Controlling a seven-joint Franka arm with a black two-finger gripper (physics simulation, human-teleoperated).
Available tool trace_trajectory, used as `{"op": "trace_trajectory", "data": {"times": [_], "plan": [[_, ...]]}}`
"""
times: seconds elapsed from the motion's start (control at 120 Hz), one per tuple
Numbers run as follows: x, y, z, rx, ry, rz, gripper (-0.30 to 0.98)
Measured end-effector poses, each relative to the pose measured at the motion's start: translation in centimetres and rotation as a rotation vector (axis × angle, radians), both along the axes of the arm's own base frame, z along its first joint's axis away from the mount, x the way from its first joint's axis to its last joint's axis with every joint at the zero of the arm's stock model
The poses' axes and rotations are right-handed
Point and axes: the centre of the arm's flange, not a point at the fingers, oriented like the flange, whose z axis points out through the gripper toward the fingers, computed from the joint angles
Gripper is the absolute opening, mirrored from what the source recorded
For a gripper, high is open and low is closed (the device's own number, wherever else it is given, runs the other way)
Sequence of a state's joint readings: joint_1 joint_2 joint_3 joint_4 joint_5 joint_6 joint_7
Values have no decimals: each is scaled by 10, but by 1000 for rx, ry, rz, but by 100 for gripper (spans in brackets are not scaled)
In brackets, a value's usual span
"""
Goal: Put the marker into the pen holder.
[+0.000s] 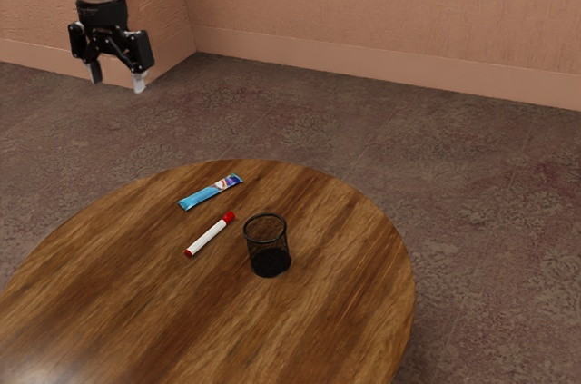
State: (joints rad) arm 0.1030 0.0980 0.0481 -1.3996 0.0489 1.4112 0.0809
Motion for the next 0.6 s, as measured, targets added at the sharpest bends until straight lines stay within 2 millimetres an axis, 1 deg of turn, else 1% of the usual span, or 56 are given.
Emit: {"op": "trace_trajectory", "data": {"times": [0.042, 0.183, 0.258, 0.292, 0.308, 0.325, 0.358, 0.375, 0.408, 0.433, 0.458, 0.5, 0.533, 0.567, 0.6], "plan": [[0, 1, 0, -6, -1, 1, 69], [1, -7, 0, -19, -1, -16, 69], [-1, -18, 4, -15, -6, -29, 69], [-10, -29, 8, -5, -7, -45, 69], [-18, -35, 7, -1, 0, -54, 69], [-30, -42, -1, 0, 15, -65, 69], [-60, -54, -21, -2, 43, -89, 68], [-74, -52, -34, -4, 57, -87, 68], [-100, -32, -70, -12, 97, -49, 68], [-116, -17, -110, -24, 141, -19, 68], [-128, -7, -147, -34, 177, 2, 68], [-143, 0, -199, -44, 216, 21, 68], [-151, 5, -233, -49, 234, 35, 69], [-149, 8, -262, -49, 249, 46, 69], [-146, 8, -280, -44, 250, 47, 69]]}}
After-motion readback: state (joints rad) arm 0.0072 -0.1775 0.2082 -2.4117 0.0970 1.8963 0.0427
